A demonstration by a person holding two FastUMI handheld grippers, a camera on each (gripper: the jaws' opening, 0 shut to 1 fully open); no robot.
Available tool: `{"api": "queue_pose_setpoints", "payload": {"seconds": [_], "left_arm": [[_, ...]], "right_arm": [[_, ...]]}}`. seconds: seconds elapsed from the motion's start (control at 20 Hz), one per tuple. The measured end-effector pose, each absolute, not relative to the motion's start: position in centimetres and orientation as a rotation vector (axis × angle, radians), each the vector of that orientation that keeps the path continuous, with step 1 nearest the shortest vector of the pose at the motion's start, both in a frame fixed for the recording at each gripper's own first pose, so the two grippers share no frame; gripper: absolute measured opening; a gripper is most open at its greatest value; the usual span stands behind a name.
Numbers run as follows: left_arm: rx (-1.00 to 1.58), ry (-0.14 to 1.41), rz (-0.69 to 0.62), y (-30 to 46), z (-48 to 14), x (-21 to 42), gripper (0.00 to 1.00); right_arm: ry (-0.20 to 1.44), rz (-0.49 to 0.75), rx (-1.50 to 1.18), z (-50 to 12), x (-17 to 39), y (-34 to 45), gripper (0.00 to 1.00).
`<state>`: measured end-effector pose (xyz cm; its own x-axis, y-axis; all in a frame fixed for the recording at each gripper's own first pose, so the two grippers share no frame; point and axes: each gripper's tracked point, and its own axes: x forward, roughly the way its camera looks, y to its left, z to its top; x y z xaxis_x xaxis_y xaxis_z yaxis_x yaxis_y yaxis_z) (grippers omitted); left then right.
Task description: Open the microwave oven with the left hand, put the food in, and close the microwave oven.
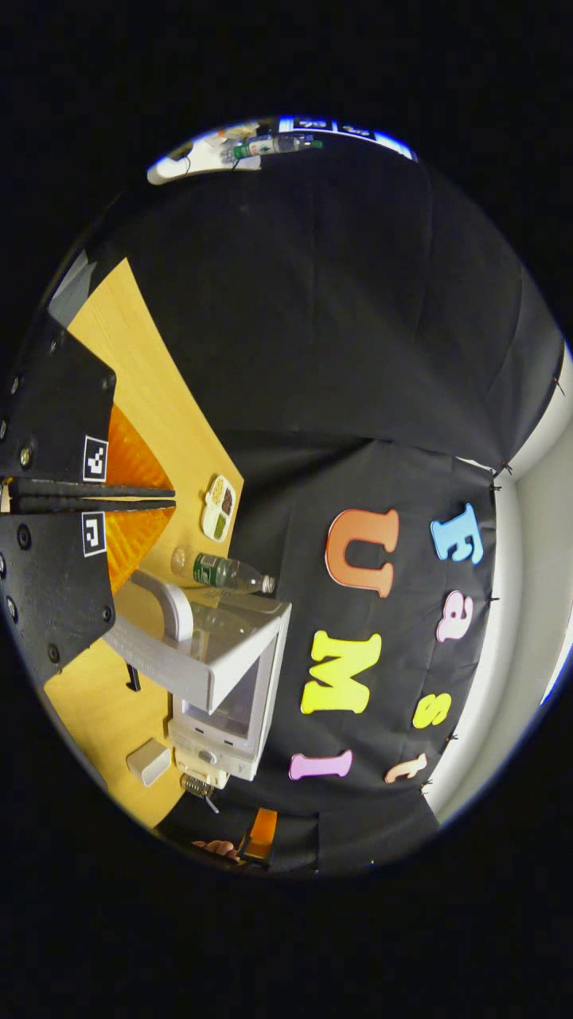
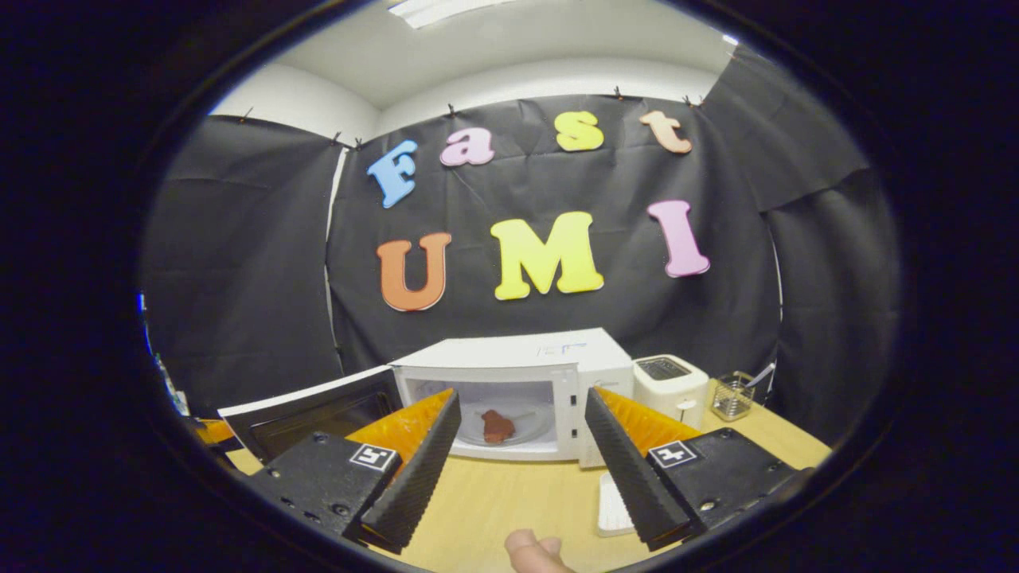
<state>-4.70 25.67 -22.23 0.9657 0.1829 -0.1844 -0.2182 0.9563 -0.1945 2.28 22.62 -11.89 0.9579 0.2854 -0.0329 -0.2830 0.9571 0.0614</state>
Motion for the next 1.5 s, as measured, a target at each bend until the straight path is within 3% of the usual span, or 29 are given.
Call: {"api": "queue_pose_setpoints", "payload": {"seconds": [0.05,0.1,0.25,0.3,0.35,0.45,0.5,0.55,0.65,0.7,0.9,0.95,1.0,1.15,1.2,1.25,1.35,1.4,1.45,1.5], "left_arm": [[-0.197,0.171,0.216,25.9,-22.4,-4.7,0.00],[-0.184,0.174,0.217,25.9,-22.7,-4.3,0.00],[-0.166,0.185,0.206,25.1,-22.7,-3.5,0.00],[-0.156,0.196,0.200,24.8,-22.9,-3.3,0.00],[-0.153,0.202,0.195,24.4,-23.0,-3.1,0.00],[-0.150,0.215,0.190,23.7,-23.0,-2.8,0.00],[-0.139,0.220,0.197,23.6,-23.2,-2.7,0.00],[-0.138,0.220,0.196,23.2,-23.1,-2.7,0.00],[-0.154,0.224,0.170,21.7,-22.9,-2.5,0.00],[-0.156,0.226,0.154,20.8,-22.9,-2.3,0.00],[-0.098,0.214,0.121,16.9,-22.2,-1.8,0.00],[-0.089,0.213,0.101,15.4,-21.9,-1.6,0.00],[-0.081,0.212,0.075,13.8,-21.9,-1.5,0.00],[-0.060,0.190,0.001,9.4,-21.2,-0.4,0.00],[-0.052,0.180,-0.027,7.8,-21.2,0.1,0.12],[-0.052,0.190,-0.053,6.5,-21.6,0.8,0.00],[-0.081,0.212,-0.107,4.1,-22.6,2.2,0.00],[-0.097,0.211,-0.131,3.0,-22.4,2.8,0.00],[-0.110,0.204,-0.156,1.9,-22.3,3.4,0.00],[-0.120,0.205,-0.178,0.9,-22.3,4.2,0.00]], "right_arm": [[0.039,0.270,0.043,-11.9,1.9,21.3,0.89],[0.044,0.261,0.031,-12.0,1.6,20.2,1.00],[0.064,0.242,0.023,-11.9,0.9,17.7,1.00],[0.062,0.239,0.031,-11.6,0.6,16.9,0.90],[0.060,0.240,0.039,-11.4,0.5,16.5,1.00],[0.053,0.238,0.052,-11.1,0.4,15.3,1.00],[0.048,0.233,0.054,-11.1,0.4,14.7,0.89],[0.038,0.231,0.056,-10.9,0.4,14.3,1.00],[0.029,0.226,0.058,-11.0,0.6,13.7,1.00],[0.032,0.232,0.061,-11.1,0.6,13.7,0.90],[0.051,0.245,0.070,-12.1,1.0,13.2,0.90],[0.052,0.240,0.074,-12.3,1.3,12.9,1.00],[0.055,0.240,0.077,-12.4,1.4,12.6,0.89],[0.063,0.229,0.083,-13.0,1.8,11.6,0.90],[0.064,0.228,0.088,-13.0,1.9,11.2,0.90],[0.067,0.226,0.093,-13.2,2.0,10.8,0.90],[0.068,0.222,0.102,-13.2,2.2,9.9,0.90],[0.066,0.212,0.104,-13.2,2.4,9.2,1.00],[0.066,0.199,0.104,-13.2,2.5,8.5,0.90],[0.064,0.188,0.105,-13.1,2.6,7.8,1.00]]}}
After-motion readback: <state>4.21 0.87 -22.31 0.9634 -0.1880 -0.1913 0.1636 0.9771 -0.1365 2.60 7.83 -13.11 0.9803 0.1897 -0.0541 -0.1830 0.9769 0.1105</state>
